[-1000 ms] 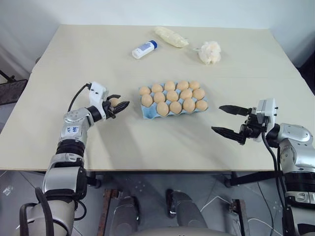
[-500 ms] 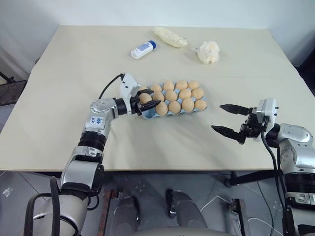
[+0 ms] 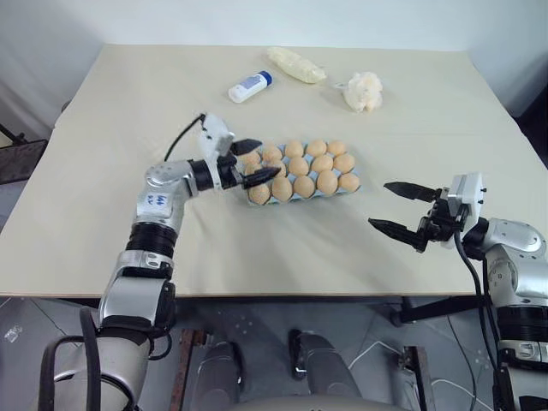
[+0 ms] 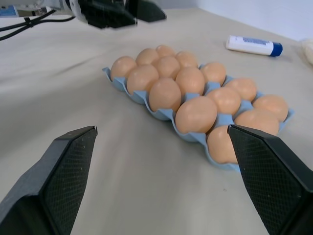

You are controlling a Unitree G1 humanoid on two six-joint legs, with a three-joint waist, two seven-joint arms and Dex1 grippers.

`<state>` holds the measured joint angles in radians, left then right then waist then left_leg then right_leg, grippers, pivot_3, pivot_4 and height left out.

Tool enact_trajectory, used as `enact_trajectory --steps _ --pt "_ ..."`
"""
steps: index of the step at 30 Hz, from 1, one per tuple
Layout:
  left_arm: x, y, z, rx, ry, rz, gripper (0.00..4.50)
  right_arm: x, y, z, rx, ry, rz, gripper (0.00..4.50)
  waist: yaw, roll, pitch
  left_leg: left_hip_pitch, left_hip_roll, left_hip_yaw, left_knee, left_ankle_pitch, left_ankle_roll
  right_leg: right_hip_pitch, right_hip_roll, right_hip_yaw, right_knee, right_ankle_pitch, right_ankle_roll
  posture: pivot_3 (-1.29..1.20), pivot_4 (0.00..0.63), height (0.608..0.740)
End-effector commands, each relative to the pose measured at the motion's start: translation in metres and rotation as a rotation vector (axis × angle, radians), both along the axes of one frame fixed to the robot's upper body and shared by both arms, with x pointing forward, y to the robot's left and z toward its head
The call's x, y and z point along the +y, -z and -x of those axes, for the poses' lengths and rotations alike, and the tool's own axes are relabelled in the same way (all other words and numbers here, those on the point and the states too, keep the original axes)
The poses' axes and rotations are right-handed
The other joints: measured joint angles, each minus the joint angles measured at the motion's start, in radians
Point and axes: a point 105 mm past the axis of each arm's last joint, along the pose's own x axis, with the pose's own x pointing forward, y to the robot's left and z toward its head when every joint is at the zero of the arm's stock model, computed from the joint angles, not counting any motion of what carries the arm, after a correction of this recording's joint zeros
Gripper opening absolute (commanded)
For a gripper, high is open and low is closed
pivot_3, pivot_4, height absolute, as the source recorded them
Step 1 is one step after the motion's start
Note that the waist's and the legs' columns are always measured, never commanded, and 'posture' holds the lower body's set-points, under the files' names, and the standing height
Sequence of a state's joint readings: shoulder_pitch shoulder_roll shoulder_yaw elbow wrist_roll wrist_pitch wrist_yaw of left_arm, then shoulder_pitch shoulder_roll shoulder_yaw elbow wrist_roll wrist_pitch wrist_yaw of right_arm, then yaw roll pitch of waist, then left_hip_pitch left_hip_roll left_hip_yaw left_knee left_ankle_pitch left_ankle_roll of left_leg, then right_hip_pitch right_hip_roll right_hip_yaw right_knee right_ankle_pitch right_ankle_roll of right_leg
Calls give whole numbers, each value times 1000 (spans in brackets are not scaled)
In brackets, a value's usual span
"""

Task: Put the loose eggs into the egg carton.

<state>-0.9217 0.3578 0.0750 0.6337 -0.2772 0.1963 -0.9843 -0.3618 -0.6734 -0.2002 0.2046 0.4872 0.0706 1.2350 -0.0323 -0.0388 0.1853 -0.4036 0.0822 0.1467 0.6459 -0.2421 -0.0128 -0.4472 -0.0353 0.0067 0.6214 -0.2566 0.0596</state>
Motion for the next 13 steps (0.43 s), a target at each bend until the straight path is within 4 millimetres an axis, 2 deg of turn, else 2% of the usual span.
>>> enact_trajectory --steps 1,9,13 --pt "19 -9 11 -22 5 22 4472 -2 -10 -1 -33 -11 0 4500 -2 0 0 0 0 0 0 0 0 0 0 0 0 0 0 0 150 740" --pt "75 27 40 42 1 -117 4472 2 -13 -7 -22 -54 26 4500 -5 1 0 1 1 0 0 0 0 0 -1 0 1 0 -1 0 150 740" --pt "92 36 47 50 -26 -159 4472 3 -13 -10 -15 -64 33 4500 -2 1 0 1 1 0 0 0 0 0 -6 0 1 -2 -4 0 150 740"
